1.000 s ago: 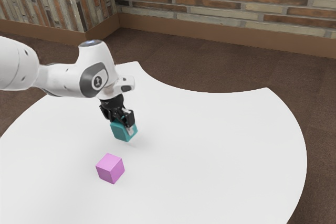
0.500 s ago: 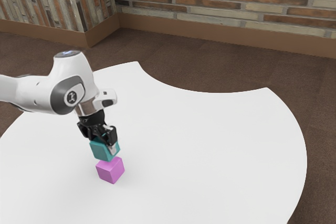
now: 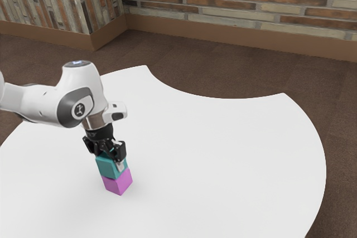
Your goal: Pick up the blue block with one arm, and put the blue block on the pink block with one arm
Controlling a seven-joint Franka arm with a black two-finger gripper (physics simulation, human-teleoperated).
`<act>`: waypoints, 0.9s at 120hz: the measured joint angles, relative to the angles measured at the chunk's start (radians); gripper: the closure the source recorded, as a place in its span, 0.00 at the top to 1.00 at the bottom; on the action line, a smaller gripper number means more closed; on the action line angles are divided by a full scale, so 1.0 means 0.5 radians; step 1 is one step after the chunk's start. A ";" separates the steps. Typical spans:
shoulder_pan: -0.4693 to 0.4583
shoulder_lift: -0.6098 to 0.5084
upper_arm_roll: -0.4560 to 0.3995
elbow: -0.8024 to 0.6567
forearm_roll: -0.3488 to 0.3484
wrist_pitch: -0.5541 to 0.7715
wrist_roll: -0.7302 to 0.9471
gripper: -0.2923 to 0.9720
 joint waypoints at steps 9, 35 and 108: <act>0.001 0.003 0.000 0.010 0.051 0.001 -0.002 0.53; 0.002 0.017 0.000 0.021 0.075 0.003 0.002 0.63; 0.013 -0.175 0.050 1.123 0.296 -1.081 0.147 0.76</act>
